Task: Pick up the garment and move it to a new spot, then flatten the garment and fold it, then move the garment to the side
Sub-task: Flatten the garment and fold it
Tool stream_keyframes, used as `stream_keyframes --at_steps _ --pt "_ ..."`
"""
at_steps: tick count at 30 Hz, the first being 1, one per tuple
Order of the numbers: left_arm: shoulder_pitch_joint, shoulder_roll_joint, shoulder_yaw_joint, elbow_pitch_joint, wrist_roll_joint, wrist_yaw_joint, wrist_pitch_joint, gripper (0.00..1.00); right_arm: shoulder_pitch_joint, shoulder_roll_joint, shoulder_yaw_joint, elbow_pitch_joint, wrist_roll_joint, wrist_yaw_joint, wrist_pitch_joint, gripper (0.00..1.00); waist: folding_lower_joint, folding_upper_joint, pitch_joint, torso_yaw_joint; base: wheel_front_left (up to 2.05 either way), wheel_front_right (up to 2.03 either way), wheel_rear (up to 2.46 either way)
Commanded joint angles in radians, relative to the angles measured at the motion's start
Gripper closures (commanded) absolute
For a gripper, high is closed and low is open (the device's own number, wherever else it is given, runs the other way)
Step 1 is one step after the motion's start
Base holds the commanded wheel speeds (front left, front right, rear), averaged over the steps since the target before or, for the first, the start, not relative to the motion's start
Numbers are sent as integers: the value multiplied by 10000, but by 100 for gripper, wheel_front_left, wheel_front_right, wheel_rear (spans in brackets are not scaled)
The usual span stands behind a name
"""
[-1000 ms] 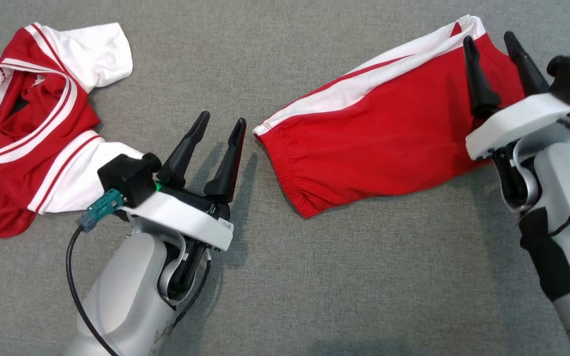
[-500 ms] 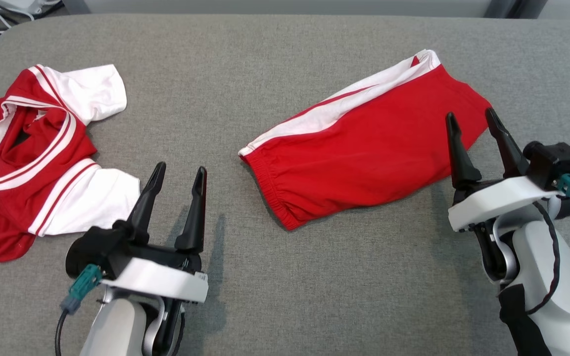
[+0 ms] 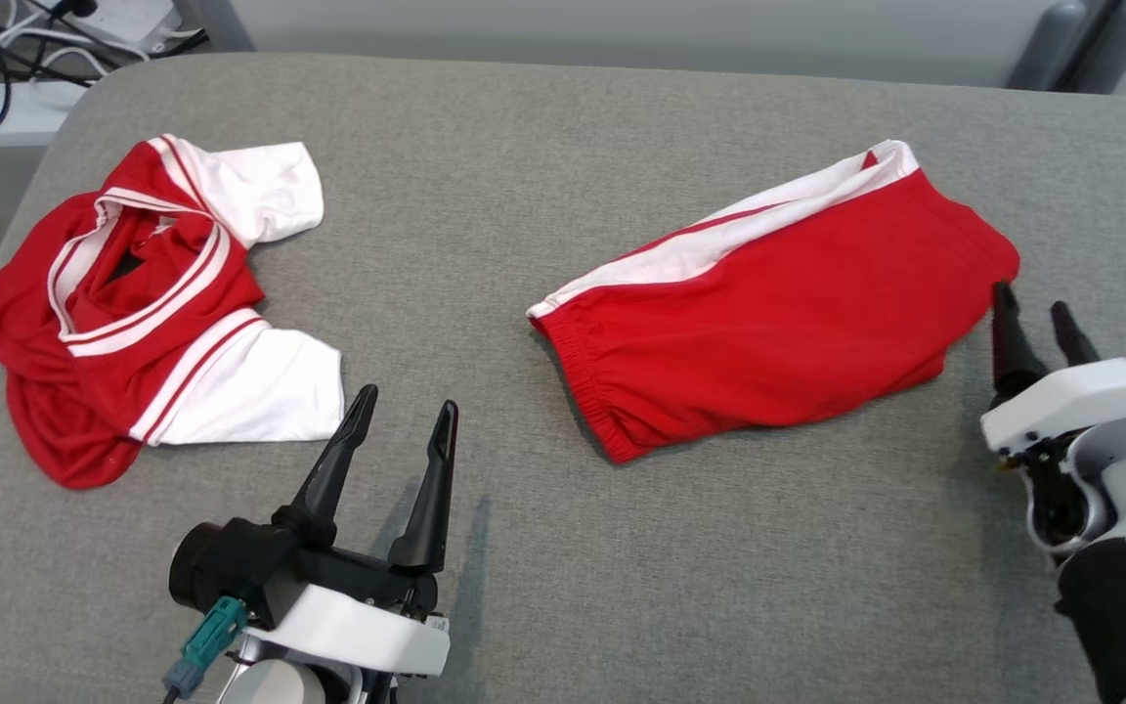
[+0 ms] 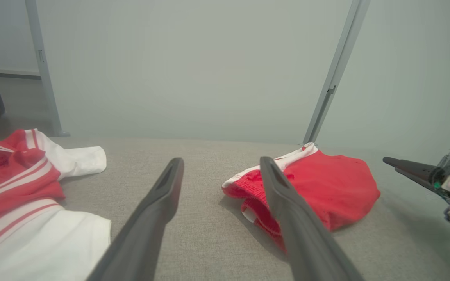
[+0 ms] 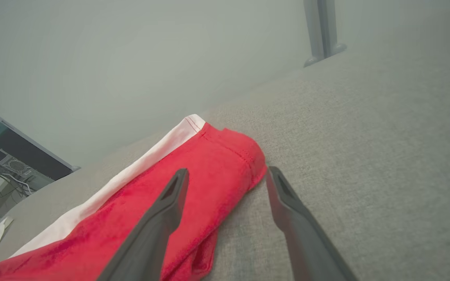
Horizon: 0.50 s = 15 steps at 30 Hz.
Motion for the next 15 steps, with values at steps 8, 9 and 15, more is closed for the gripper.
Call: stream_keyframes --at_steps 8,9,15 --pt "-187 54 -140 -518 49 210 -47 0 -1643 -909 79 1974 481 0 447 0 0 0 688 1134 0 0 0" --pt "-227 54 -197 -524 31 205 -47 0 -1814 -945 88 2183 483 0 490 0 0 0 764 1222 0 0 0" --pt "-464 54 -442 -458 -98 181 -47 0 -2686 -855 212 3434 442 0 1182 29 0 0 1041 1529 0 0 0"
